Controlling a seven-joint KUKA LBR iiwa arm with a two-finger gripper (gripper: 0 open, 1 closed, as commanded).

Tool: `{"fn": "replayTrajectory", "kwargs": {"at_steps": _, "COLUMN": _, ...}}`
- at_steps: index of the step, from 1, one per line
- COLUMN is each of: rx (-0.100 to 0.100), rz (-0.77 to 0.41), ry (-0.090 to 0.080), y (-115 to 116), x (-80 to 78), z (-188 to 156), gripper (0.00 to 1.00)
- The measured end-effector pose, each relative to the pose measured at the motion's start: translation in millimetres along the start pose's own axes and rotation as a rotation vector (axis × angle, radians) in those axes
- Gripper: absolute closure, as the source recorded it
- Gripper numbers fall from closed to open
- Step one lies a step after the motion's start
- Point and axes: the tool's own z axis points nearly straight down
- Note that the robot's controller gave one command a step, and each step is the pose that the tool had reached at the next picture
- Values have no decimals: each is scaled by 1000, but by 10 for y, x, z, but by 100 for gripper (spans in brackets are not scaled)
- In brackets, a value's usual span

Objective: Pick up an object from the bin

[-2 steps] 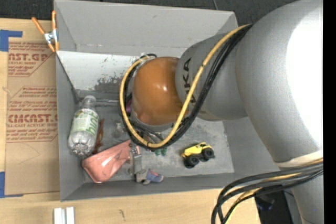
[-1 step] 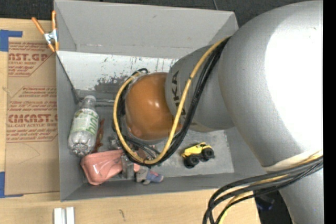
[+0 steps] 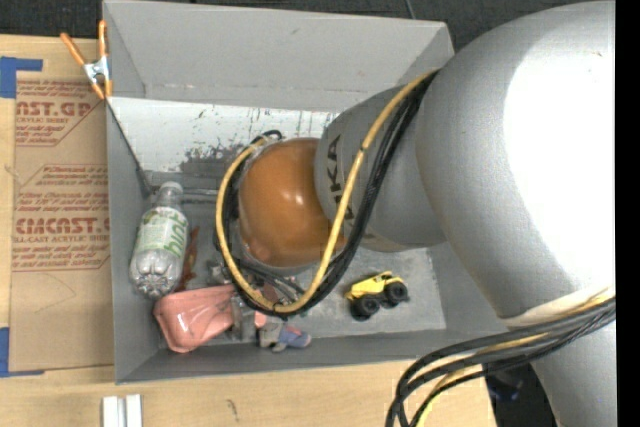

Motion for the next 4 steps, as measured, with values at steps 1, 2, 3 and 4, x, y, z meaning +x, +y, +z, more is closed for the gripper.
{"fn": "replayTrajectory", "kwargs": {"at_steps": 1, "rx": 3, "rz": -8, "ry": 25, "y": -42, "x": -36, "z": -381, "gripper": 100}}
{"fn": "replayTrajectory", "kwargs": {"at_steps": 2, "rx": 3, "rz": 1, "ry": 10, "y": -170, "x": -25, "z": -549, "gripper": 100}}
{"fn": "replayTrajectory", "kwargs": {"at_steps": 3, "rx": 3, "rz": -2, "ry": 33, "y": -149, "x": -9, "z": -825, "gripper": 100}}
{"fn": "replayTrajectory", "kwargs": {"at_steps": 4, "rx": 3, "rz": -19, "ry": 7, "y": -188, "x": -12, "z": -725, "gripper": 100}}
